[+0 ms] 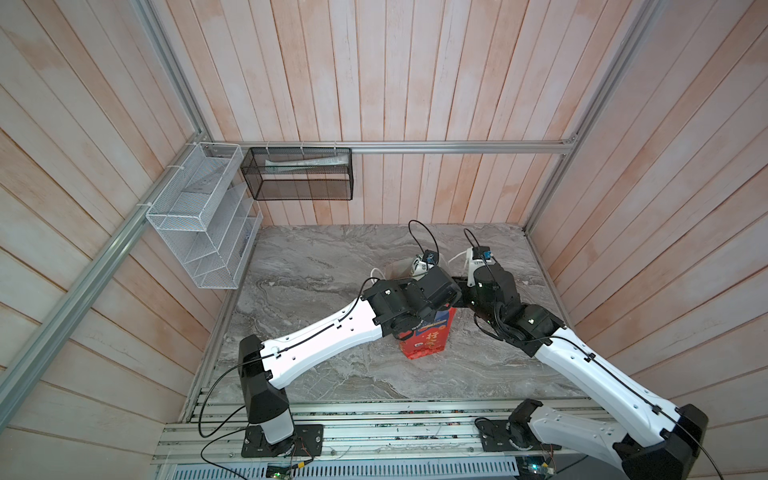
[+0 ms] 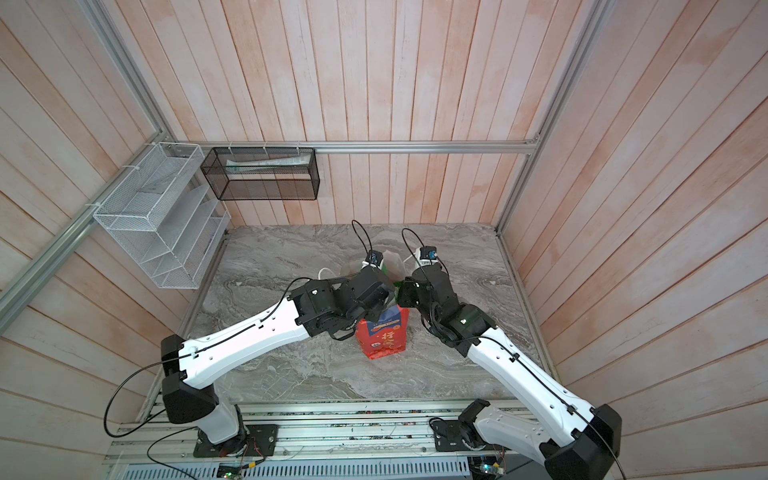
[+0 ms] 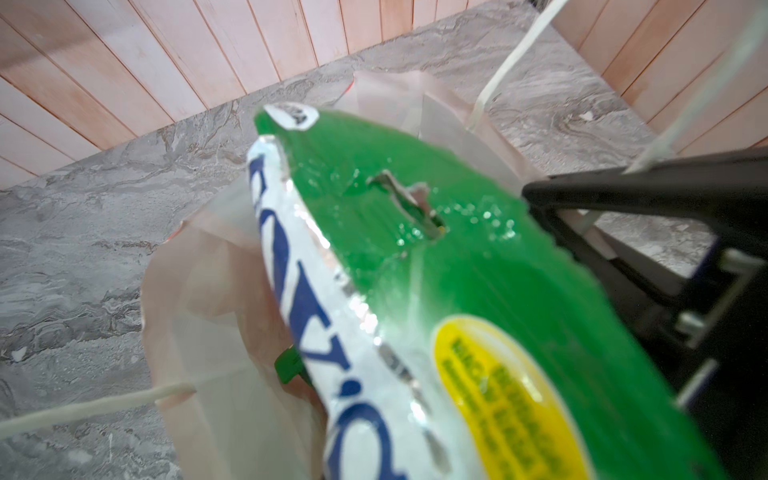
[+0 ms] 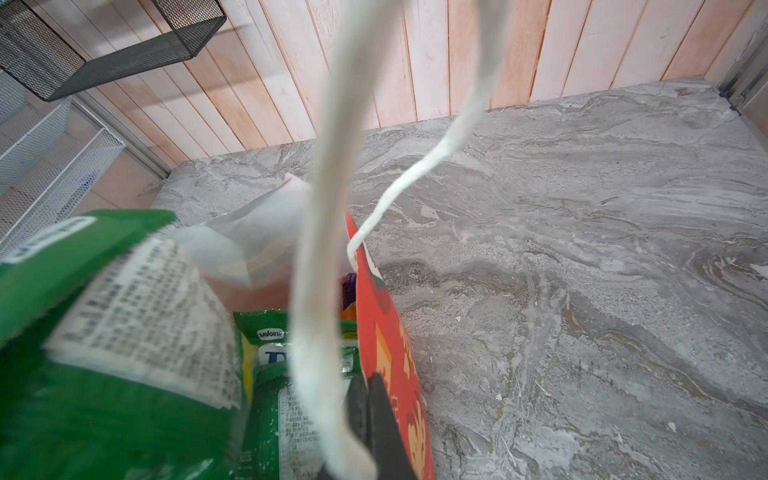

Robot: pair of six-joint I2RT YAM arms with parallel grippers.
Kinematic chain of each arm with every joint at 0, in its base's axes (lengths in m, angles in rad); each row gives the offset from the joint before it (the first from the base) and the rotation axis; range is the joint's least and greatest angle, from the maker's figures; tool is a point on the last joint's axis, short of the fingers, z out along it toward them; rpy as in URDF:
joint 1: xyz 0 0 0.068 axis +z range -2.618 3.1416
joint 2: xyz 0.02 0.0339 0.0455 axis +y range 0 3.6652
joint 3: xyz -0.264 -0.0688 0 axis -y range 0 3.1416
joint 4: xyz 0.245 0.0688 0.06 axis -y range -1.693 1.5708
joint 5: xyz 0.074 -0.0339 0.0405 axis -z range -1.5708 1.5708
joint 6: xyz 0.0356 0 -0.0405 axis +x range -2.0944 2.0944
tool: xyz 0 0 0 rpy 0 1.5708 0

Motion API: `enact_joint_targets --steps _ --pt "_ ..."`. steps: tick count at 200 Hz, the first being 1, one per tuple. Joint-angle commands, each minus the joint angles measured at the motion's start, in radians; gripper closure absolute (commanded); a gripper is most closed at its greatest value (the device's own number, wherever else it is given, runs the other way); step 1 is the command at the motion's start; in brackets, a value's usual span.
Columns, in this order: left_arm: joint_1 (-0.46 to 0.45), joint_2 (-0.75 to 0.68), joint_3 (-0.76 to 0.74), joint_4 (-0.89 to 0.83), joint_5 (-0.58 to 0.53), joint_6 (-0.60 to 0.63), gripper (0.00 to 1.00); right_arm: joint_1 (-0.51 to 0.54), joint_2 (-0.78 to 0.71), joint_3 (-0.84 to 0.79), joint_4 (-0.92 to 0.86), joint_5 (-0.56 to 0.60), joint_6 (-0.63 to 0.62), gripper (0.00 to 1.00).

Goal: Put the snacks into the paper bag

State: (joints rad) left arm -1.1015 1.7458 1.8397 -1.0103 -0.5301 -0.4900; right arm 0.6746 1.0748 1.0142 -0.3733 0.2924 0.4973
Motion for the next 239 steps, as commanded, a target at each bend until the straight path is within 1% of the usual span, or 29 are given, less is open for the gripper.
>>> enact_joint_targets --steps 1,12,35,55,77,94,100,112,117,126,135,160,197,239 --pt "0.035 0.072 0.109 -0.054 0.011 0.004 1.00 0.004 -0.017 0.027 0.037 0.005 -0.013 0.95" --pt "0.043 0.105 0.131 -0.076 0.011 -0.006 1.00 0.003 -0.020 0.026 0.038 0.001 -0.013 0.95" --pt "0.052 0.125 0.071 -0.027 0.059 -0.004 1.00 0.003 -0.032 0.023 0.042 0.004 -0.011 0.95" --pt "0.055 0.144 0.060 -0.032 0.069 -0.003 1.00 0.003 -0.032 0.024 0.039 0.003 -0.012 0.95" --pt "0.055 0.132 0.043 -0.056 0.099 -0.005 1.00 0.004 -0.030 0.025 0.039 0.005 -0.013 0.95" --pt "0.052 0.088 0.007 -0.053 0.079 -0.025 1.00 0.003 -0.033 0.024 0.040 0.006 -0.013 0.95" --pt "0.052 0.066 -0.014 -0.040 0.070 -0.033 0.94 0.004 -0.033 0.025 0.040 0.008 -0.011 0.95" --pt "0.054 0.033 -0.041 -0.012 0.078 -0.032 0.74 0.004 -0.035 0.023 0.040 0.010 -0.011 0.95" --pt "0.054 0.025 -0.043 -0.010 0.083 -0.032 0.68 0.003 -0.036 0.024 0.039 0.010 -0.011 0.95" --pt "0.054 0.019 -0.033 -0.011 0.091 -0.030 0.60 0.004 -0.038 0.024 0.040 0.011 -0.012 0.95" --pt "0.052 0.011 -0.020 -0.013 0.090 -0.032 0.57 0.004 -0.039 0.023 0.040 0.015 -0.013 0.95" --pt "0.042 -0.028 0.001 0.004 0.097 -0.033 0.57 0.004 -0.038 0.023 0.040 0.018 -0.011 0.95" --pt "0.028 -0.083 -0.019 0.097 0.108 -0.007 0.57 0.003 -0.042 0.021 0.042 0.017 -0.010 0.95" --pt "0.029 -0.080 0.000 0.181 0.105 0.000 0.58 0.003 -0.035 0.021 0.042 0.016 -0.008 0.95"
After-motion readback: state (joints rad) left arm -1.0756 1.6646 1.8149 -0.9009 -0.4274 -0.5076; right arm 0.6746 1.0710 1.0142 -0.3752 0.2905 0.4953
